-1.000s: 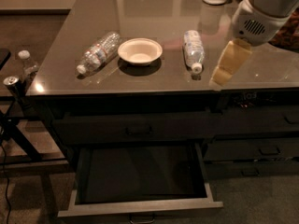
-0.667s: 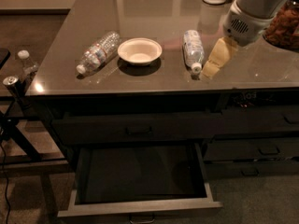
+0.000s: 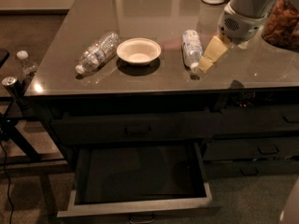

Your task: Place blue plastic bottle into middle drawer

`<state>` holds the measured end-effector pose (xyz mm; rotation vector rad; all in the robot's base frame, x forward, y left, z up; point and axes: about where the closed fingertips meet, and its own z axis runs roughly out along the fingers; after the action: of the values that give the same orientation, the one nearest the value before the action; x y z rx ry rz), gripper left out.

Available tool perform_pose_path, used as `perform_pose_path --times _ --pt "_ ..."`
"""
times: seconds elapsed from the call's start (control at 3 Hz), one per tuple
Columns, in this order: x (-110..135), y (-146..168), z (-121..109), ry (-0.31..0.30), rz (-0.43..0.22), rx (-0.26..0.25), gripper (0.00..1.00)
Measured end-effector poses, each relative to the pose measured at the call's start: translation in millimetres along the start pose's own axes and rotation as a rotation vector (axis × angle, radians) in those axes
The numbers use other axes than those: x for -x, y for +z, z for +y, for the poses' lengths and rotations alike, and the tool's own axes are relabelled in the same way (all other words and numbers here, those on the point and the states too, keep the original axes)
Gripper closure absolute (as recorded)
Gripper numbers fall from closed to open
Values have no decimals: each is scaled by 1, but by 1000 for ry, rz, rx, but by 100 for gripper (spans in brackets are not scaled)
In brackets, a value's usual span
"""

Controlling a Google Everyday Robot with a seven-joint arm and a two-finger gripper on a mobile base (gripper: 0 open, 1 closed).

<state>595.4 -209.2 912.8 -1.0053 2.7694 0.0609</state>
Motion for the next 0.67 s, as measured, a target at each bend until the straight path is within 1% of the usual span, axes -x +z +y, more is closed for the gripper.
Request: perform_pose_path --times 0.33,0.67 --pt "19 5 4 33 -13 20 0" --pt "46 14 0 100 -17 41 0"
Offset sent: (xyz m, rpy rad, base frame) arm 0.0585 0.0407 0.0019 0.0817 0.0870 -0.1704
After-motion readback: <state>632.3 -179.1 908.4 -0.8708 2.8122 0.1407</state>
